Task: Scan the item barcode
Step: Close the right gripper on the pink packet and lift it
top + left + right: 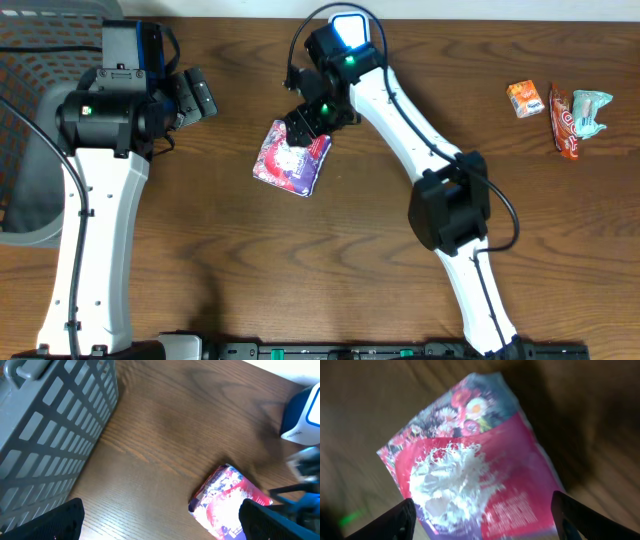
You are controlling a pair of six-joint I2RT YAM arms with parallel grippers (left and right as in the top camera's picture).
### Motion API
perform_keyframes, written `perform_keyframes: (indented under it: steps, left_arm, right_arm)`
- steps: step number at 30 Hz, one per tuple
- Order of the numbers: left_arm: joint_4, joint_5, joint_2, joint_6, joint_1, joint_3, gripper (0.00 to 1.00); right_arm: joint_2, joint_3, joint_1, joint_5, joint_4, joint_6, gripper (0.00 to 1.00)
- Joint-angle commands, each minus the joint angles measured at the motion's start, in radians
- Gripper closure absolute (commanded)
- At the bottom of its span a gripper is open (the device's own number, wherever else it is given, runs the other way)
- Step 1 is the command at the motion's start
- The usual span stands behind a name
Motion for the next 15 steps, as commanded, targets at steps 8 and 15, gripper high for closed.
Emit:
perform_keyframes:
  steps: [8,15]
  left_arm:
    - [-0.003,-0.013,0.006,-0.013,0.001,-0.009,0.02]
    - [-0.003,-0.013,0.006,-0.013,0.001,-0.009,0.02]
  right_arm:
    - [0.064,0.002,-0.008,-0.106,-0.061,-0.071,0.45]
    - [0.064,0.002,-0.008,-0.109,-0.297,-0.066,0.83]
